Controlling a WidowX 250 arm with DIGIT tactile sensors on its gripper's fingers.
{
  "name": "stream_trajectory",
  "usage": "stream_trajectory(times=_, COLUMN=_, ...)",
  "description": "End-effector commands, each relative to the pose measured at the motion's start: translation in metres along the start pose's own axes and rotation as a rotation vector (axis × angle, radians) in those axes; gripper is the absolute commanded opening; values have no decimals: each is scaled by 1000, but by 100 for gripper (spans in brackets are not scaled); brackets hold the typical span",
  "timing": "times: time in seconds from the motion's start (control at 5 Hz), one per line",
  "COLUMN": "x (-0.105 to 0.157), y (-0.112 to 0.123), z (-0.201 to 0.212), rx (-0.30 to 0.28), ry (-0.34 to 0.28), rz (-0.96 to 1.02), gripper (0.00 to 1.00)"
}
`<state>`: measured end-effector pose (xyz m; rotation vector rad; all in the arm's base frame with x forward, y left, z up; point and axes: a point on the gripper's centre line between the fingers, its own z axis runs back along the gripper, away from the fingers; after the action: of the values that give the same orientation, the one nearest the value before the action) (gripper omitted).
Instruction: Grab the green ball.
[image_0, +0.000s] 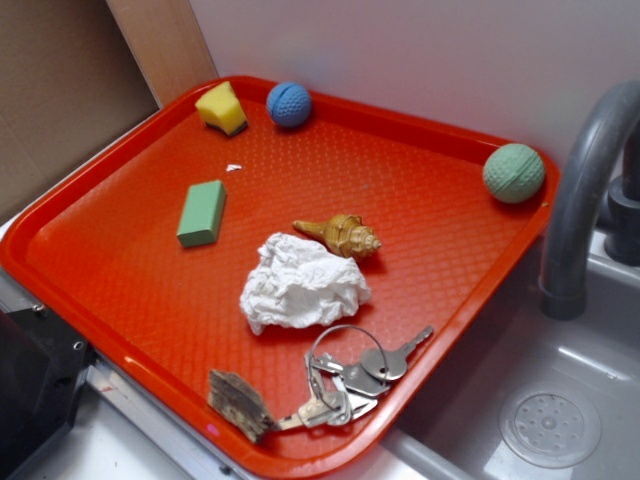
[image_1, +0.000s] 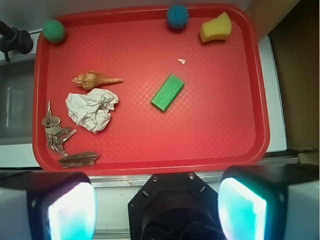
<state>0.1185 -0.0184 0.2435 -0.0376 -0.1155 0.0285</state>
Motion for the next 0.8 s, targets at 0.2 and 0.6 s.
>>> stream_trajectory(times=0.2, x=43, y=-37, z=-57, rx=-79, ry=-41, rz=-184, gripper=100)
stream_trajectory(times=0.6, x=130, y=-114, z=-143, rx=-46, ry=-142, rz=-356, gripper=100)
